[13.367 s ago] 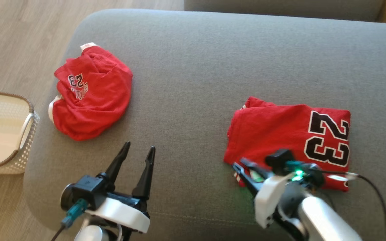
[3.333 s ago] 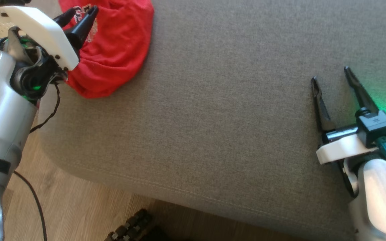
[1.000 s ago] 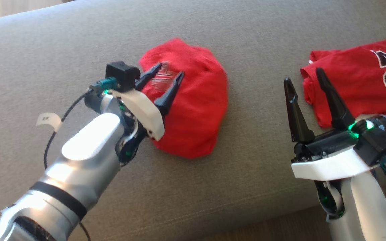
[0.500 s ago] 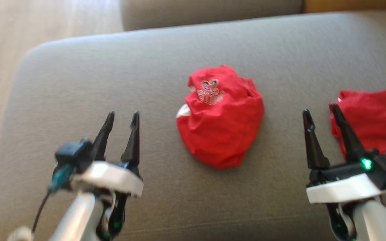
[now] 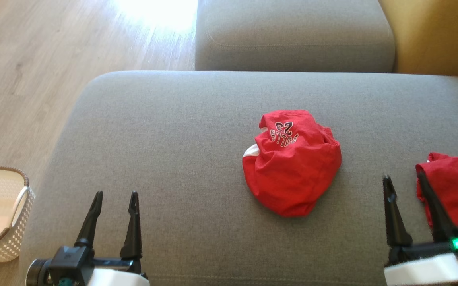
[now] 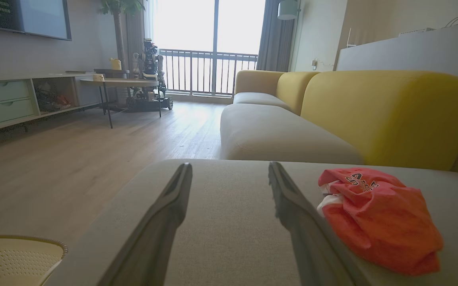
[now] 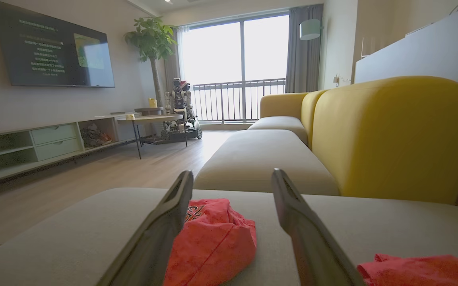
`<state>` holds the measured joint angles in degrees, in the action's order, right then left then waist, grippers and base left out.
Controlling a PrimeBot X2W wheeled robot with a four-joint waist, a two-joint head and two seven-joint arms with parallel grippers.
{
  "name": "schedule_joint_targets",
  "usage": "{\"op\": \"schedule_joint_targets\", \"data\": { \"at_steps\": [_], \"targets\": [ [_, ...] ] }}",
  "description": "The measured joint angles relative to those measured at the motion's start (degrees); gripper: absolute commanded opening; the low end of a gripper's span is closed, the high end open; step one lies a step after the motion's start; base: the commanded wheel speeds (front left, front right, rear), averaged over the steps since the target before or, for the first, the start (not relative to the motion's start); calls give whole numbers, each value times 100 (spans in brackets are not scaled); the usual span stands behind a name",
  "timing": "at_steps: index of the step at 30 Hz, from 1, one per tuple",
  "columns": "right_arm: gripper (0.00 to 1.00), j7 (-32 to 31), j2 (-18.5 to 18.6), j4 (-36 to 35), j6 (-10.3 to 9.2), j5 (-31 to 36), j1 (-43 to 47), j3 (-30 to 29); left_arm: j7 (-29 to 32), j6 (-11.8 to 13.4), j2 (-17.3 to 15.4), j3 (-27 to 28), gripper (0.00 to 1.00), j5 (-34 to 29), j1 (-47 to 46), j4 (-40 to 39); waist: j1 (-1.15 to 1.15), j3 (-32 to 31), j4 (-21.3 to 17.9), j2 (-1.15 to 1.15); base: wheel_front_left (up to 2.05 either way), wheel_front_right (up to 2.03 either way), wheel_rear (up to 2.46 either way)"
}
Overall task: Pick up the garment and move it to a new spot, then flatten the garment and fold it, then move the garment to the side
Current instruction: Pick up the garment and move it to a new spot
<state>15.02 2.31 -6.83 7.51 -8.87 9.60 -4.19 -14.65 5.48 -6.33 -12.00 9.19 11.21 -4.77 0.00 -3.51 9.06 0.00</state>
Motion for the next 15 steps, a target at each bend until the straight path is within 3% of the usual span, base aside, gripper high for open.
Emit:
{"op": "schedule_joint_targets", "data": {
  "at_steps": [15],
  "targets": [
    [100,-15,-25,442,0,-26,385,118,-1,-355,249,337,100,-378,315,134,0,-17,-38,0,0,0,0]
  ]
}}
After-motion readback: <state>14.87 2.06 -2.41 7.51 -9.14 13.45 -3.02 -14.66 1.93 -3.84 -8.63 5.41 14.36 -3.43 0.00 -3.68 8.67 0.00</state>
